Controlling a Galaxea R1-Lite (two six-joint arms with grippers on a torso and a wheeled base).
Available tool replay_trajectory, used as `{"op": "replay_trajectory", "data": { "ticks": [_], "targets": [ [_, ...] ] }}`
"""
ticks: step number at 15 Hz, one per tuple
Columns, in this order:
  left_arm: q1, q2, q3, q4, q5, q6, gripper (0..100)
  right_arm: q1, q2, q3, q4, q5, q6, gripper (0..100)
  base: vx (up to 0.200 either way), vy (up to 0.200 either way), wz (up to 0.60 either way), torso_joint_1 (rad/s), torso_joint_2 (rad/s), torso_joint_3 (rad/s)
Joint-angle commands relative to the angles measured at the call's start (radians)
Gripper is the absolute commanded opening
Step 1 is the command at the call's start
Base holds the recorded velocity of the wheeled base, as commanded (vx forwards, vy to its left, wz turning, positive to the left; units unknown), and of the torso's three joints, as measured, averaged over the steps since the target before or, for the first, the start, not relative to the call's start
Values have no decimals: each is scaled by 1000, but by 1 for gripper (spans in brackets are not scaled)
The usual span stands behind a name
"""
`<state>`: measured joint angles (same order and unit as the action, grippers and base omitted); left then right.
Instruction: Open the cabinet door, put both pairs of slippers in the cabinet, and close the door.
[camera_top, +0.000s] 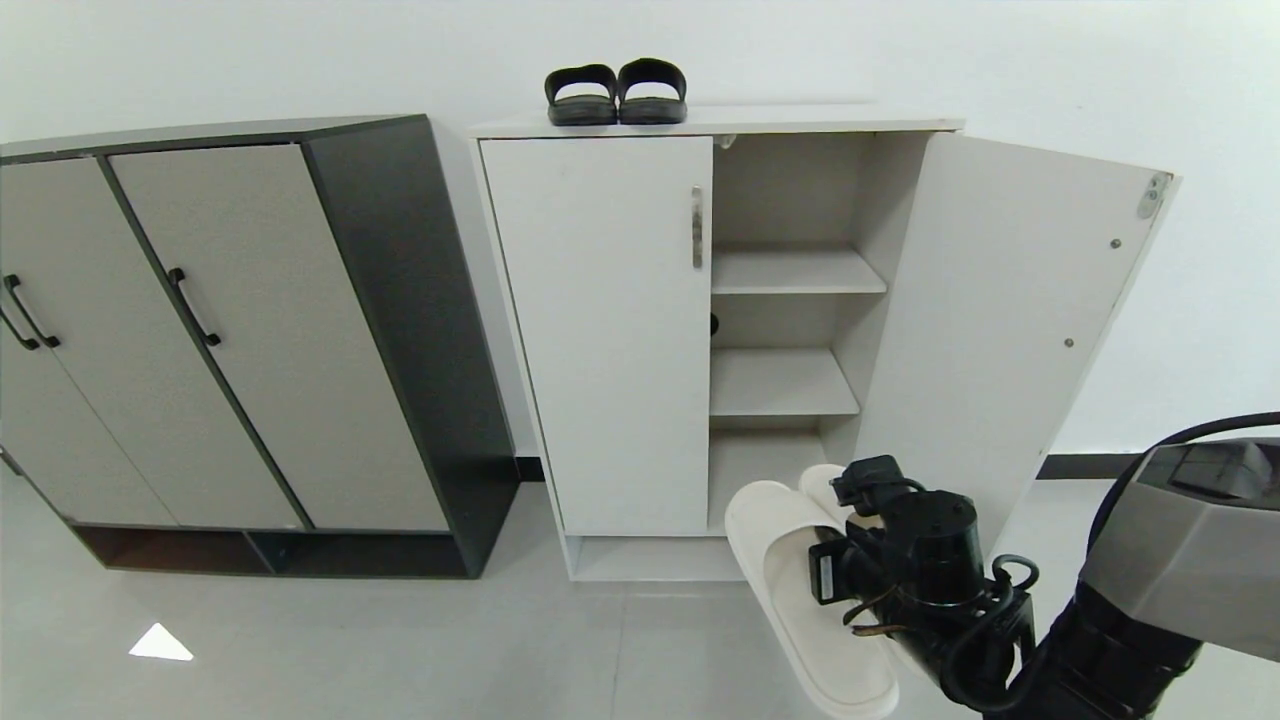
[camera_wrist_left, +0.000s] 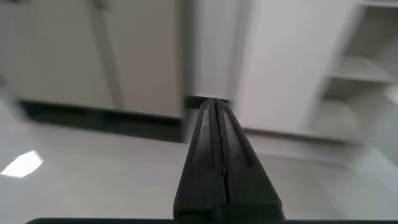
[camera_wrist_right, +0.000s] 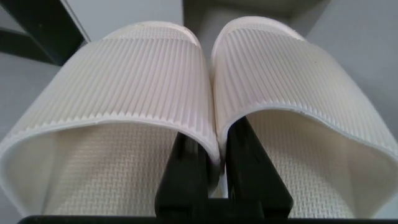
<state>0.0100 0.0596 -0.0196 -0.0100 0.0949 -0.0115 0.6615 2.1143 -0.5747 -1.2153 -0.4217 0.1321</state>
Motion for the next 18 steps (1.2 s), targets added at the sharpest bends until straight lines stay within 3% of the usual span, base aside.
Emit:
{"op": "replay_trajectory", "data": {
  "ticks": [1, 2, 3, 5, 10, 13, 18],
  "targets": [
    [-10, -58, 20, 12, -93, 22, 0, 4, 1, -1, -1, 0, 0, 0, 0, 0, 0, 0, 0, 0],
    [-10, -58, 20, 10, -96, 56, 0, 10, 0, -1, -1, 0, 0, 0, 0, 0, 0, 0, 0, 0],
    [-10, -58, 20, 10, -98, 58, 0, 12, 0, -10, 3, -2, 0, 0, 0, 0, 0, 0, 0, 0],
    [-10, -58, 20, 10, -96, 56, 0, 12, 7, -62, 36, -20, -2, 0, 0, 0, 0, 0, 0, 0],
    [-10, -58, 20, 10, -96, 38, 0, 18, 70, -335, 229, -157, 17, 0, 0, 0, 0, 0, 0, 0],
    [-10, -58, 20, 10, -96, 39, 0, 46, 107, -530, 428, -261, 136, 0, 0, 0, 0, 0, 0, 0],
    [-10, -58, 20, 10, -96, 39, 0, 58, 113, -537, 428, -270, 136, 0, 0, -200, 0, 0, 0, 1]
  ]
}}
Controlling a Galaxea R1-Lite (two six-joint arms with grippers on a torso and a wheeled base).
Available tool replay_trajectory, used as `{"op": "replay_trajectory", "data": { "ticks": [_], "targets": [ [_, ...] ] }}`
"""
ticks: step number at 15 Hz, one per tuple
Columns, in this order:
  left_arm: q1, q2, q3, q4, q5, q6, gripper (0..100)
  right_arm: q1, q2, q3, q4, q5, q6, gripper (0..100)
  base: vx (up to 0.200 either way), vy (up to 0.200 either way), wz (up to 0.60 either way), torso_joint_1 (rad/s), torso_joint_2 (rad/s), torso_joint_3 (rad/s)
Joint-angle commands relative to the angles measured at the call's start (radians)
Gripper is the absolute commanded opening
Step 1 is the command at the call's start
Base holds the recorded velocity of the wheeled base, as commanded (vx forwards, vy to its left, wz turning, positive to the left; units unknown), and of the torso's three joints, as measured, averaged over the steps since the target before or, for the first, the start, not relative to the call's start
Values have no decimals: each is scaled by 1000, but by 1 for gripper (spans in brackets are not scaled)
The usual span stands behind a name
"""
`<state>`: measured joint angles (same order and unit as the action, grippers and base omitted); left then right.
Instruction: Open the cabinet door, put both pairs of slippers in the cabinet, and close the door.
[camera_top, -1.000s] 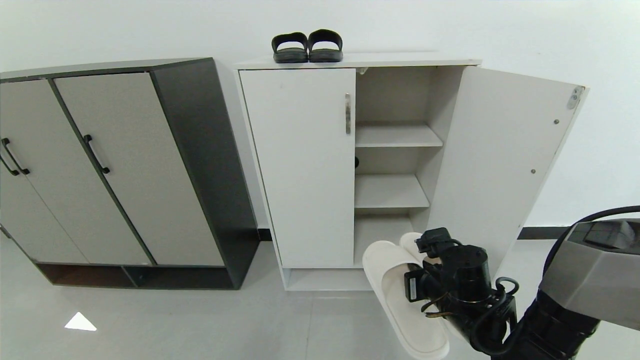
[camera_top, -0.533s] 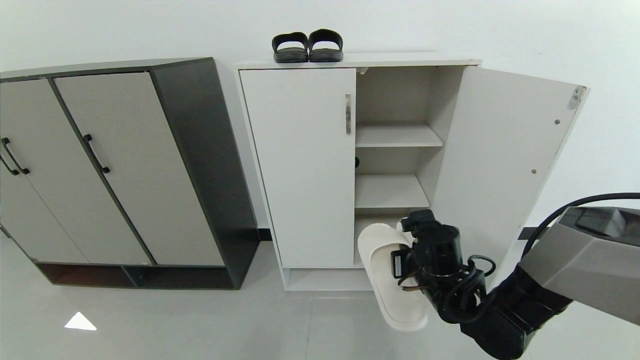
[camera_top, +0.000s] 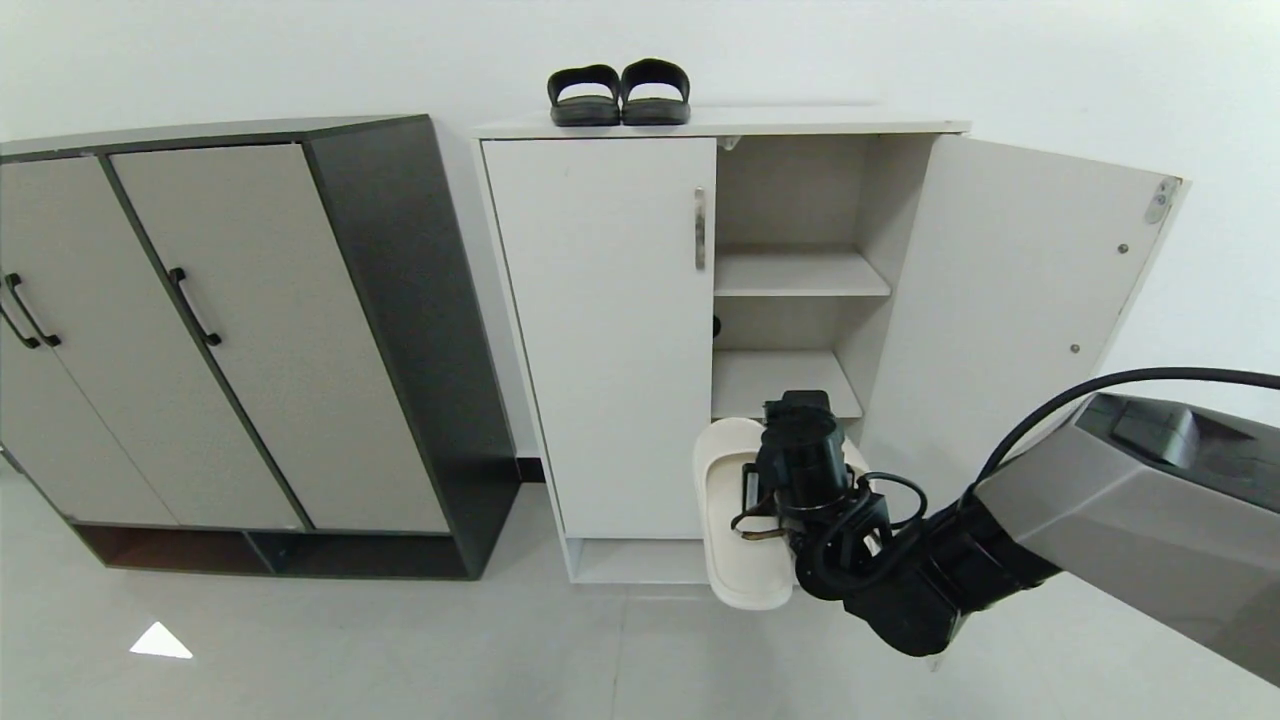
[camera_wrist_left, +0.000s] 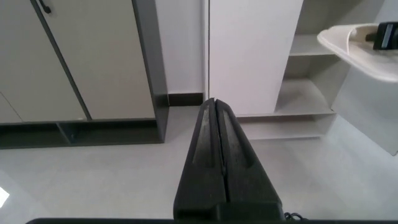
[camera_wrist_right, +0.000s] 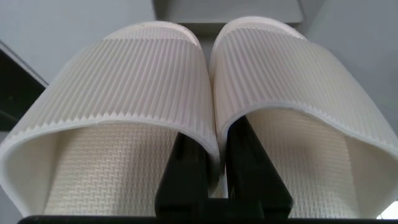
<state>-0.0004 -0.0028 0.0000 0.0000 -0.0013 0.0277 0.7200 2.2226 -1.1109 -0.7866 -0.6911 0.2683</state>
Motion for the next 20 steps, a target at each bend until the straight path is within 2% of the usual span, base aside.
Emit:
{"op": "replay_trajectory", "data": {
  "ticks": [1, 4, 6, 8, 9, 20],
  "targets": [
    [0, 4, 0, 0, 0, 0, 0, 3, 5, -1, 0, -1, -1, 0, 0, -200, 0, 7, -2, 12],
    [0, 4, 0, 0, -2, 1, 0, 7, 20, -9, 0, -1, -8, 0, 0, -200, 0, 4, 1, 1],
    [0, 4, 0, 0, 0, -2, 0, 10, 58, -64, 0, -1, -34, 0, 0, 0, 0, 0, 0, 0],
    [0, 4, 0, 0, 3, -25, 0, 18, 81, -84, -2, 2, -32, 0, 0, 0, 0, 0, 0, 0],
    [0, 4, 0, 0, 3, -26, 0, 21, 86, -84, -2, 5, -32, 0, 0, 0, 0, 0, 0, 0],
    [0, 4, 0, 0, -2, -23, 0, 41, 160, -84, -66, 7, -34, 0, 0, 0, 0, 0, 0, 0]
  ]
}}
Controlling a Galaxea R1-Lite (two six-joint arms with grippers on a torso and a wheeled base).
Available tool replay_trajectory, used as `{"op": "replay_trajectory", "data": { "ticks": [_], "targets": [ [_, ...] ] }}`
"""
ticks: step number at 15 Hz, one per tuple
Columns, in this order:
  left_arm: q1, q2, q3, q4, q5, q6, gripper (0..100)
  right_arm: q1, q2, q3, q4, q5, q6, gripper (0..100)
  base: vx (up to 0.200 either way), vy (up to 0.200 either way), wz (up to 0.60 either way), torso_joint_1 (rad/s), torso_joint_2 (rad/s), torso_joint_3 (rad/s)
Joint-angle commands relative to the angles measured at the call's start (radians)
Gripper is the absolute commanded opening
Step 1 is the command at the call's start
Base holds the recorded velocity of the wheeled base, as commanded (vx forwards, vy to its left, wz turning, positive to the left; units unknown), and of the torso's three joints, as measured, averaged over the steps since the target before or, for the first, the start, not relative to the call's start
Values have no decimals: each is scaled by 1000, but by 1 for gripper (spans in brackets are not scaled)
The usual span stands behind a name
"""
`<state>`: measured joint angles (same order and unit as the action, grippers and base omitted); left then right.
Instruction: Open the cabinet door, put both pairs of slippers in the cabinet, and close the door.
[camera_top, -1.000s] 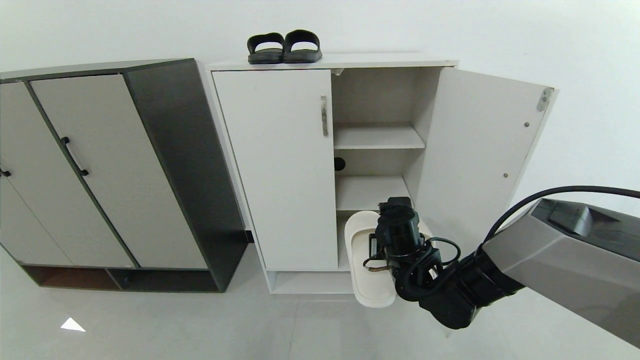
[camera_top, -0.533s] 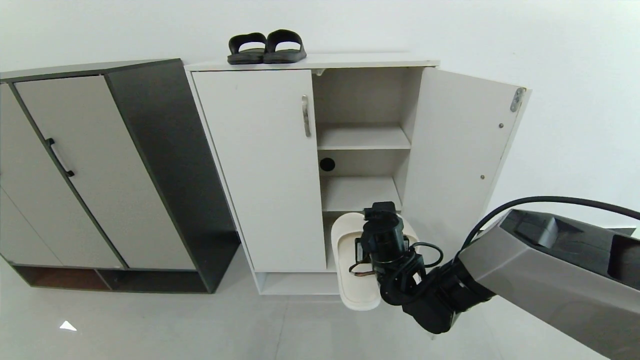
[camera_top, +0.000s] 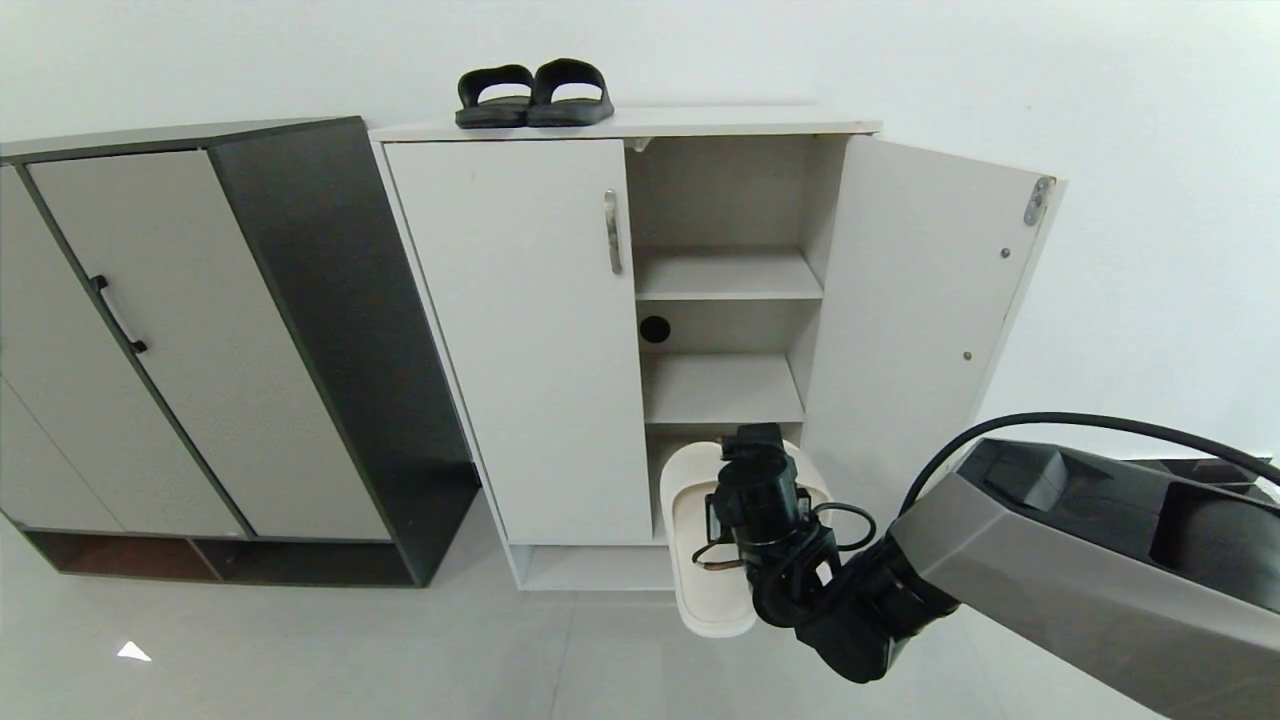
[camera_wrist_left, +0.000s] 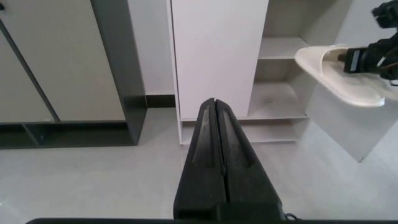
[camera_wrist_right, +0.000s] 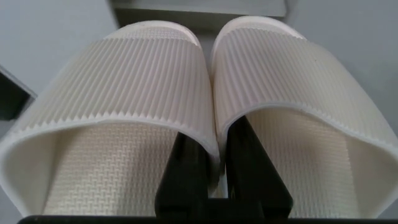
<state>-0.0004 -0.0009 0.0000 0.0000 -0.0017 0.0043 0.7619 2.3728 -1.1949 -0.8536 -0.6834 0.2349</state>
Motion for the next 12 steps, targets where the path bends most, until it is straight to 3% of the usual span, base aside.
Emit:
{"op": "replay_trajectory", "data": {
  "ticks": [1, 8, 10, 12],
  "targets": [
    [0, 2, 0, 0, -1, 0, 0, -3, 14, -2, 1, -1, 0, 0, 0, 0, 0, 0, 0, 0],
    [0, 2, 0, 0, -1, 0, 0, -1, 36, 0, -27, 2, -12, 0, 0, 0, 0, 1, 3, -149],
    [0, 2, 0, 0, -1, 0, 0, 5, 31, 23, -101, 2, -66, 0, 0, 0, 0, 5, 5, -210],
    [0, 2, 0, 0, -1, 0, 0, 7, 28, 64, -266, 8, -169, 0, 0, 0, 0, 2, 2, -190]
  ]
}}
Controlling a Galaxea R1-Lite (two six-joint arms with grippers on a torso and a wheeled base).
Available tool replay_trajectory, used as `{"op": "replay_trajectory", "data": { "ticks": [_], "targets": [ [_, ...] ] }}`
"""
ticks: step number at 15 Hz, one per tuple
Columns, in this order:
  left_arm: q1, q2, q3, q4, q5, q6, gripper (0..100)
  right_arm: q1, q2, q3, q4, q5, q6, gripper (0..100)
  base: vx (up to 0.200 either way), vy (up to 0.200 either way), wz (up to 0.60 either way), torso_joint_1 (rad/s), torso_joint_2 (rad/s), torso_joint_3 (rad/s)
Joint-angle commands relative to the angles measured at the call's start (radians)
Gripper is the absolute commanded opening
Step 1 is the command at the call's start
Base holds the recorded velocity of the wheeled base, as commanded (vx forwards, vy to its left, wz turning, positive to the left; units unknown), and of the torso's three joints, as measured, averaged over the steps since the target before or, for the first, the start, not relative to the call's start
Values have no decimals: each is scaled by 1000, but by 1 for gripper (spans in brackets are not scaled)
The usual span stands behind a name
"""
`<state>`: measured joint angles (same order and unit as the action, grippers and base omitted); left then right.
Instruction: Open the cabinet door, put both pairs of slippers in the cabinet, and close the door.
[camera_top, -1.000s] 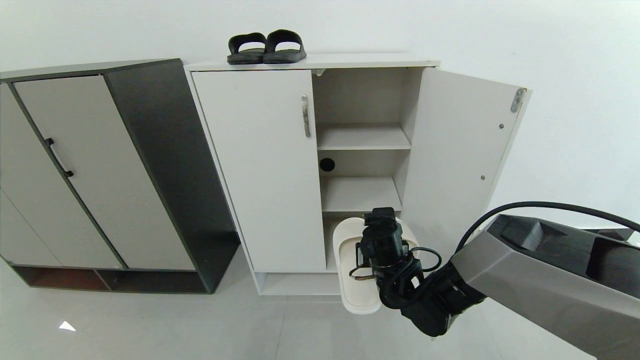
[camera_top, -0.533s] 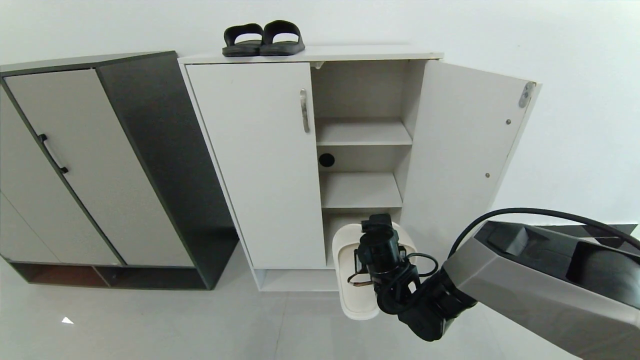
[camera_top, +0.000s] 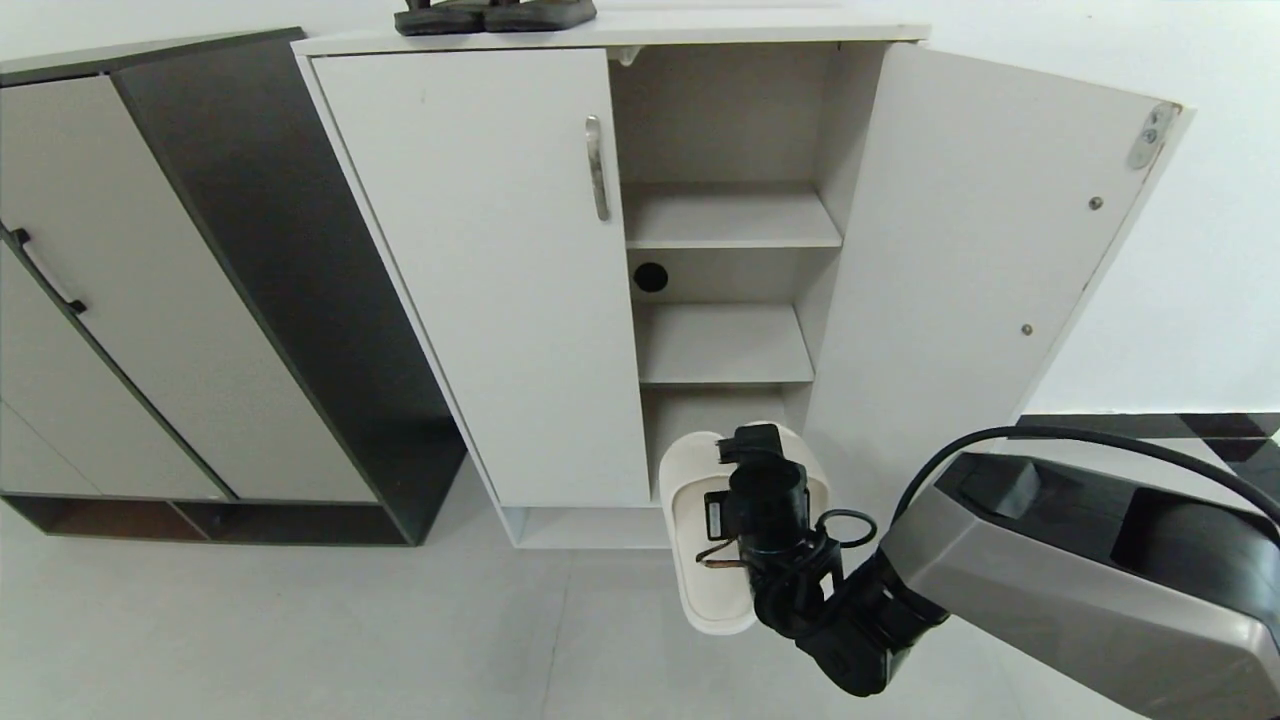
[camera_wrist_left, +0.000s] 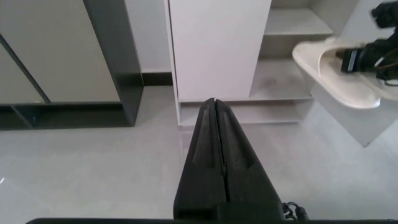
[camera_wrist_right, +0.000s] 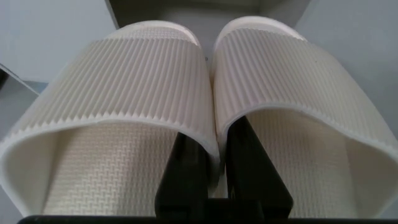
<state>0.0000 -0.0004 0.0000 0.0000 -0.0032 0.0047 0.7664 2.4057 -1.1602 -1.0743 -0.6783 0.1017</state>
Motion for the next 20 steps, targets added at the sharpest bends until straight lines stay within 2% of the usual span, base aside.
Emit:
{"op": "replay_trajectory", "data": {
  "ticks": [1, 8, 17, 20],
  "targets": [
    [0, 2, 0, 0, 0, 0, 0, 2, -8, 37, -101, 5, -65, 0, 0, 0, 0, 7, 12, -198],
    [0, 2, 0, 0, 2, -2, 0, -21, -82, 47, -122, 5, -73, 0, 0, 0, 0, 4, 4, -189],
    [0, 2, 0, 0, 2, -2, 0, -52, -134, 63, -147, 20, -109, 0, 0, 0, 0, 0, 0, 0],
    [0, 2, 0, 0, 2, -2, 0, -87, -134, 70, -144, 28, -128, 0, 0, 0, 0, 0, 0, 0]
  ]
}}
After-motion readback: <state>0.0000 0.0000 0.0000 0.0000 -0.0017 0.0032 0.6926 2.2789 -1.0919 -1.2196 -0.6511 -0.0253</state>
